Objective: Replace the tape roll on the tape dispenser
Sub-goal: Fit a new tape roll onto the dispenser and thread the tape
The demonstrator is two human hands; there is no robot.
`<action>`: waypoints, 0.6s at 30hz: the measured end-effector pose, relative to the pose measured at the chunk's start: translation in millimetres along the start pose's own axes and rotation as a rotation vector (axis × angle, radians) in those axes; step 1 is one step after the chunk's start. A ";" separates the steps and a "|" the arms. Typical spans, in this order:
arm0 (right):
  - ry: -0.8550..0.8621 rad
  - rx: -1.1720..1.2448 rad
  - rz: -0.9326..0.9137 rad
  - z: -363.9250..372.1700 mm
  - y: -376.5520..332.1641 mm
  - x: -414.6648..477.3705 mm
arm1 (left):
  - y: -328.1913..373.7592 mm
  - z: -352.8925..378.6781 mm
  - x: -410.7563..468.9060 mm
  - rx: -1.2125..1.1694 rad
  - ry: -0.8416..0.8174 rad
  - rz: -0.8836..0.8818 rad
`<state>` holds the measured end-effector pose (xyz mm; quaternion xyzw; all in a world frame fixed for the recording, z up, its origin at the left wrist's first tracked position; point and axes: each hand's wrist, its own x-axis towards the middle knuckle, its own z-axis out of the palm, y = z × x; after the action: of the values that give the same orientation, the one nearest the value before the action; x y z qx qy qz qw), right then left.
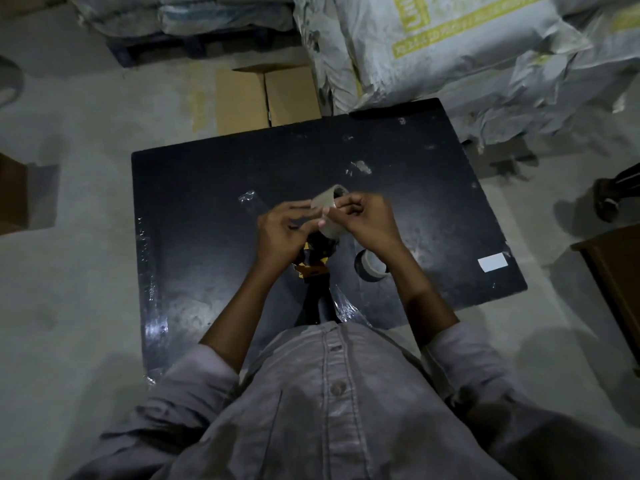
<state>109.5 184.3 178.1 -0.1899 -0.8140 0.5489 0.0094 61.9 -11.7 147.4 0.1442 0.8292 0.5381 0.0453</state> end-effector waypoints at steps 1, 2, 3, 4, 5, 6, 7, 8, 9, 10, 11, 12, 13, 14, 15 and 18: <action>0.000 -0.019 -0.002 2.5 0.4 0.3 | -1.2 -1.5 0.6 -0.022 0.005 -0.023; 0.002 -0.034 -0.002 4.9 1.0 0.5 | -1.8 -3.0 0.9 -0.039 0.007 -0.035; 0.005 -0.041 0.003 7.0 2.2 1.0 | -2.2 -4.3 0.5 -0.045 0.007 -0.036; 0.009 -0.042 0.011 8.4 3.4 1.3 | -2.3 -5.1 -0.3 -0.045 0.008 -0.029; 0.013 -0.037 0.022 8.9 4.0 1.7 | -2.5 -5.6 -0.9 -0.040 0.012 -0.017; 0.009 -0.028 0.032 8.6 4.2 1.9 | -3.8 -5.5 -1.2 -0.032 0.019 -0.005; -0.011 -0.011 0.040 6.9 3.5 1.9 | -5.4 -5.1 -1.1 -0.020 0.029 0.009; -0.048 0.015 0.047 3.9 2.7 1.8 | -7.2 -4.8 -0.9 -0.010 0.040 0.022; -0.095 0.047 0.053 0.6 1.8 1.3 | -8.1 -4.8 -0.6 -0.001 0.045 0.032; -0.141 0.076 0.057 -2.7 1.1 0.2 | -8.6 -4.8 0.2 0.006 0.047 0.041; -0.178 0.094 0.057 -5.3 0.8 -1.1 | -9.0 -4.6 1.4 0.013 0.048 0.046; -0.203 0.102 0.055 -6.8 0.5 -2.6 | -9.4 -4.7 2.7 0.017 0.044 0.042; -0.216 0.104 0.052 -7.2 0.3 -3.8 | -9.6 -5.0 3.7 0.022 0.037 0.033; -0.219 0.105 0.052 -6.7 0.3 -4.9 | -10.2 -5.4 4.3 0.025 0.026 0.024; -0.218 0.104 0.055 -5.8 0.1 -5.6 | -11.0 -6.0 4.6 0.029 0.009 0.017; -0.214 0.095 0.081 -3.4 -0.4 -5.9 | -16.7 -6.7 4.8 0.037 -0.055 0.010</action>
<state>115.6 185.3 181.0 -0.1622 -0.7753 0.6037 -0.0905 52.6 -22.6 135.4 0.1639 0.8368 0.5186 0.0627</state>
